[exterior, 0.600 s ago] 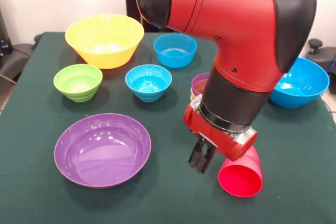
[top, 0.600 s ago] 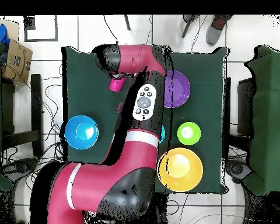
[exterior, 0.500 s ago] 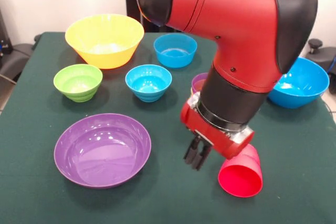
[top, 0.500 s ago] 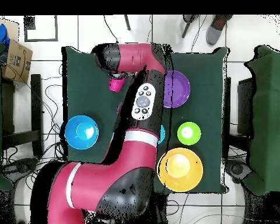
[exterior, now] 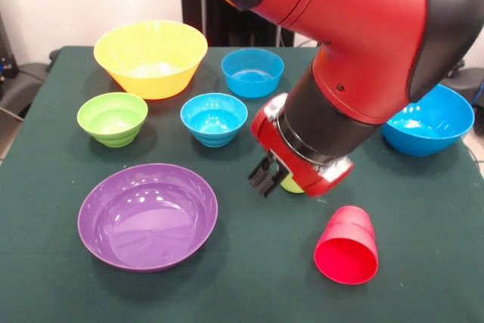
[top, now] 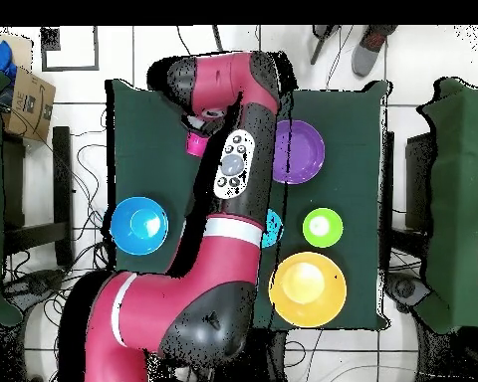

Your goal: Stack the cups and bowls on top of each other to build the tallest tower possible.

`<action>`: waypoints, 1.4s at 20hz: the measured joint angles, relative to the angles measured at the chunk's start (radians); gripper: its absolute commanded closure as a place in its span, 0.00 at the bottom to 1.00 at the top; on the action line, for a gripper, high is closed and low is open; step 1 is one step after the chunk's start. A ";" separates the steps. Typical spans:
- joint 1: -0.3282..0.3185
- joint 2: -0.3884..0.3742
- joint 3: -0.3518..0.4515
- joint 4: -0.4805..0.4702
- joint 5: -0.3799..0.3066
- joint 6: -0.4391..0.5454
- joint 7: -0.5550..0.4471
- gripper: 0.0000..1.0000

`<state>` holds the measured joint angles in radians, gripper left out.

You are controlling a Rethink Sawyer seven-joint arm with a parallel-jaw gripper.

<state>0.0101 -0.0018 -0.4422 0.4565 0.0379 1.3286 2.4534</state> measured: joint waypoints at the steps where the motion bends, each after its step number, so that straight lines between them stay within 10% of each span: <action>1: 0.000 0.003 -0.004 -0.008 0.000 0.014 0.000 1.00; 28: 0.006 0.200 -0.175 -0.289 0.112 0.226 0.000 1.00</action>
<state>0.0156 0.1985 -0.6173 0.1670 0.1496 1.5543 2.4534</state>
